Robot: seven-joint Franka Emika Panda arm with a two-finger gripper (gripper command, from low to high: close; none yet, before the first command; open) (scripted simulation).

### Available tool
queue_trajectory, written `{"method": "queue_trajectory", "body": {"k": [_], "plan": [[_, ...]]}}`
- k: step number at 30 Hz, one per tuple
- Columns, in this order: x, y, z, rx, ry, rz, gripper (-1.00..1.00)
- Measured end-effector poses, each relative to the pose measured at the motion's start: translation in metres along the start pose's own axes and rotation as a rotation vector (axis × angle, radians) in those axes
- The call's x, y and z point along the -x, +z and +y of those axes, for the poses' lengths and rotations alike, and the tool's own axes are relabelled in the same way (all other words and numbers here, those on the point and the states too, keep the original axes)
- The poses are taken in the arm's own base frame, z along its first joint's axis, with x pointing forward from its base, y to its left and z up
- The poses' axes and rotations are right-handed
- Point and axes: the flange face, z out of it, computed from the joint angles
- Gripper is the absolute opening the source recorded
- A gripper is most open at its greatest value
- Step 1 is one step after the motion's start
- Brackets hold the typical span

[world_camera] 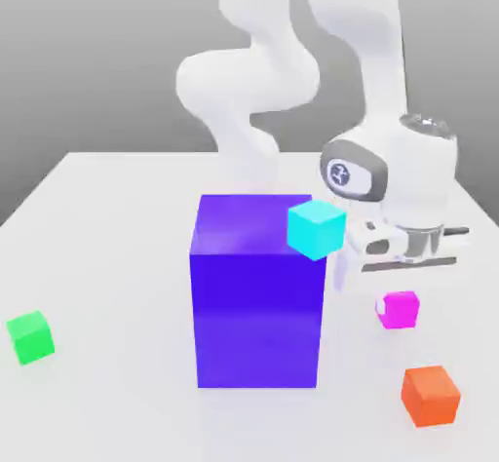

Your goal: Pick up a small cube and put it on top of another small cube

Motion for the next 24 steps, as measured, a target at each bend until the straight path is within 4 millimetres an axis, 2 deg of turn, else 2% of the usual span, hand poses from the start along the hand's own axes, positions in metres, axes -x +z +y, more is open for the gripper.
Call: {"method": "queue_trajectory", "body": {"k": [2,5,6,8,11,14,18,21,24], "plan": [[-0.004,-0.015,-0.005,-0.018,0.007,0.007,-1.00],[-0.032,-0.047,-0.038,-0.100,0.025,0.040,-1.00],[-0.049,-0.059,-0.047,-0.127,0.043,0.055,-1.00],[-0.099,-0.084,-0.055,-0.173,0.107,0.093,-1.00],[-0.173,-0.103,-0.036,-0.183,0.185,0.132,-1.00],[-0.236,-0.103,0.011,-0.150,0.261,0.140,-1.00],[-0.303,-0.095,0.097,-0.096,0.368,0.127,-1.00],[-0.338,-0.088,0.170,-0.061,0.448,0.108,-1.00],[-0.359,-0.081,0.246,-0.033,0.523,0.082,-1.00]]}}
